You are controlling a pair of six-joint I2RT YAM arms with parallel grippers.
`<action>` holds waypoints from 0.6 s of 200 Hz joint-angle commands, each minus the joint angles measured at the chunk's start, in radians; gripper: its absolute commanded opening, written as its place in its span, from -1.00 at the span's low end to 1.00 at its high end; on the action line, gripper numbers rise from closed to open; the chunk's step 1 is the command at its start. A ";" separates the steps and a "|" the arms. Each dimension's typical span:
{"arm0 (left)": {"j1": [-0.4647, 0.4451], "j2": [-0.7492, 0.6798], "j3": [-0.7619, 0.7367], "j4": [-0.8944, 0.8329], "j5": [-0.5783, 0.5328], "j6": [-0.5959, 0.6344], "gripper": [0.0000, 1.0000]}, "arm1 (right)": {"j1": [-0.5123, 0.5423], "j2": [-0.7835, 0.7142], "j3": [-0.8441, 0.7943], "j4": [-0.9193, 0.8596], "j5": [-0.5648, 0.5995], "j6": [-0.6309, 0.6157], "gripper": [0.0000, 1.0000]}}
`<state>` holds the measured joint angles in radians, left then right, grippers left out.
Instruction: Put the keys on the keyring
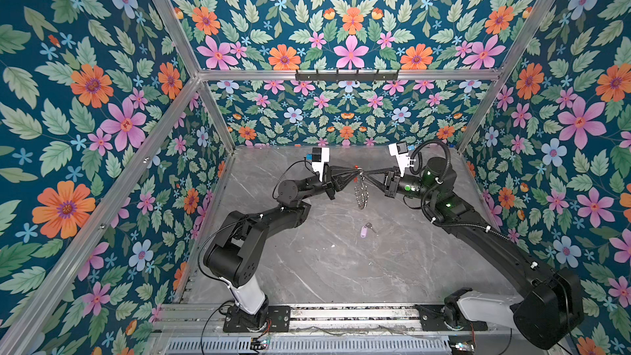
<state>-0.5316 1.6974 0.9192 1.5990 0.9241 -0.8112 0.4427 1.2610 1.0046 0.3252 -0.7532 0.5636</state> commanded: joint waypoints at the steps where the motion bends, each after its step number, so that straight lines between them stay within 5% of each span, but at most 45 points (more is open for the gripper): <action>1: -0.011 -0.007 0.007 0.073 -0.001 -0.001 -1.00 | 0.017 0.020 0.006 0.030 -0.021 0.021 -1.00; 120: -0.013 -0.015 -0.011 0.073 0.002 0.009 -1.00 | 0.033 -0.059 0.006 -0.089 0.109 -0.080 -0.65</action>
<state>-0.5434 1.6859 0.9073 1.6066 0.9108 -0.8043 0.4751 1.2289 1.0103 0.2676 -0.6998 0.5365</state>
